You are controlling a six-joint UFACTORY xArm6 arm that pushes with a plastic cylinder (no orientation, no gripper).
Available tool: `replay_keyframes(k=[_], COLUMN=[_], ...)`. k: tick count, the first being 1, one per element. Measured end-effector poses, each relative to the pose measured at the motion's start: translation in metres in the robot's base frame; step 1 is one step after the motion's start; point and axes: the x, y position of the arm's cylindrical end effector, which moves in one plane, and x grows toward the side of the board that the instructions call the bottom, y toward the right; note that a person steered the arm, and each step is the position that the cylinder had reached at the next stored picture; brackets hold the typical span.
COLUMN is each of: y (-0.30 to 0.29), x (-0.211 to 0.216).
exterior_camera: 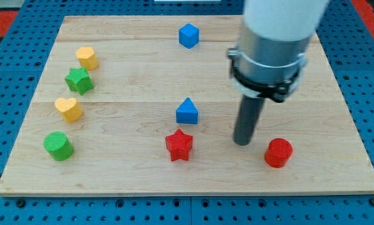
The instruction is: Move red star towards red circle
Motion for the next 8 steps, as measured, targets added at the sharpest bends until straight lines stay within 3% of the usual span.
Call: replay_keyframes(k=[2, 3, 4, 7, 8], y=[-0.041, -0.099, -0.107, -0.111, -0.087], x=[-0.031, -0.031, -0.028, 0.042, 0.044])
